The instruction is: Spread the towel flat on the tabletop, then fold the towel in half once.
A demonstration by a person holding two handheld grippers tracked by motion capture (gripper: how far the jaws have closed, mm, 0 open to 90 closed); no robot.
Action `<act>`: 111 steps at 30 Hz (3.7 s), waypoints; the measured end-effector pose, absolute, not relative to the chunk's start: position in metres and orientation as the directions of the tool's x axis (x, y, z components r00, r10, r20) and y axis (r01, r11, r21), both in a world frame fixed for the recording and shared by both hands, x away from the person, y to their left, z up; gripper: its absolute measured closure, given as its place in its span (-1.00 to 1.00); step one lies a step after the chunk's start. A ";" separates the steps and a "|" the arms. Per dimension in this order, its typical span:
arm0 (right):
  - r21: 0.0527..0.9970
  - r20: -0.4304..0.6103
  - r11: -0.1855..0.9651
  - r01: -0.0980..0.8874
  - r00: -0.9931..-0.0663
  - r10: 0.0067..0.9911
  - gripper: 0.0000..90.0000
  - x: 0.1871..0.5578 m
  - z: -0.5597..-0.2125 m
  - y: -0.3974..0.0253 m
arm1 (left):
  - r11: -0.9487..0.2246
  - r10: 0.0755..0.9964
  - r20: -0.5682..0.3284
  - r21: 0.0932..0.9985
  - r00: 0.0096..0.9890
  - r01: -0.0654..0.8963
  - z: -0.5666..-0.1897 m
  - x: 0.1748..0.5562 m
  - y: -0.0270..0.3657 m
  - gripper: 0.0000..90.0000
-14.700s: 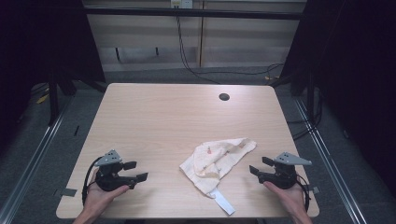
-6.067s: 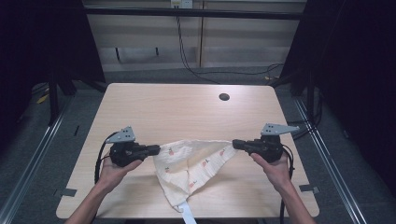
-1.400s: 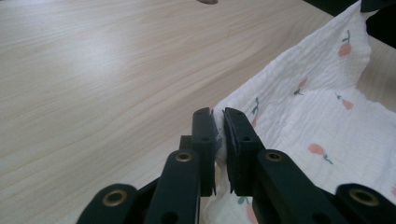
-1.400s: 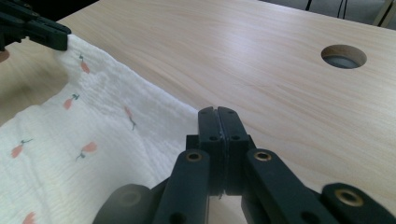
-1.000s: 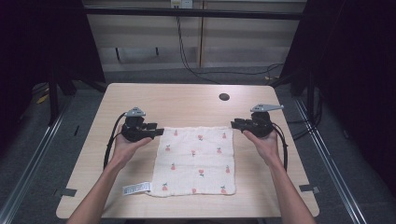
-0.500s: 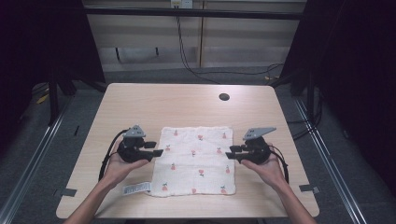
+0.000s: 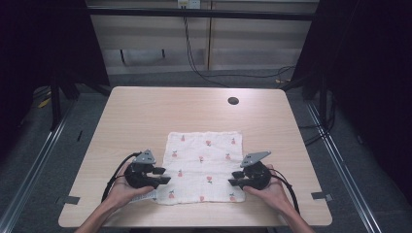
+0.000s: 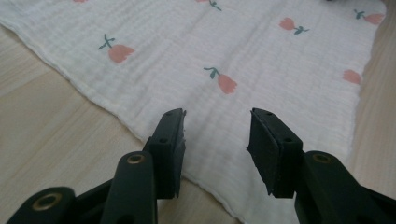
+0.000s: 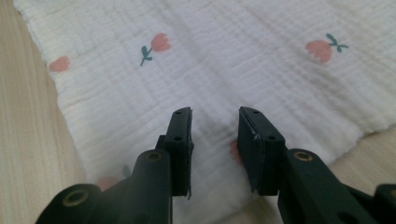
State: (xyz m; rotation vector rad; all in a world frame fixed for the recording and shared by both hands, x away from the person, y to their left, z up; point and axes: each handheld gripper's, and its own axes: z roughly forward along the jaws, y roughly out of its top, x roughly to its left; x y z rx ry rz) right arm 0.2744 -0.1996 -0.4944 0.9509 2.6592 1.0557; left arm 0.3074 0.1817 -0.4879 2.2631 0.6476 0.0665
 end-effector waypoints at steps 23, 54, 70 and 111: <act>0.651 0.137 0.557 0.516 -0.801 0.583 0.98 0.252 -0.495 -0.215 | -0.642 0.421 -0.118 0.661 0.899 0.388 -0.493 0.285 0.168 0.95; 0.736 0.103 0.426 0.526 -0.709 0.697 0.36 0.274 -0.465 -0.237 | -0.540 0.469 -0.184 0.715 0.864 0.445 -0.480 0.299 0.178 0.21; 0.697 0.059 0.434 0.571 -0.649 0.759 0.28 0.368 -0.480 -0.237 | -0.422 0.560 -0.210 0.760 0.801 0.494 -0.467 0.389 0.153 0.29; 0.676 0.084 0.448 0.585 -0.665 0.742 0.91 0.376 -0.501 -0.243 | -0.479 0.630 -0.133 0.709 0.765 0.518 -0.494 0.398 0.159 -0.01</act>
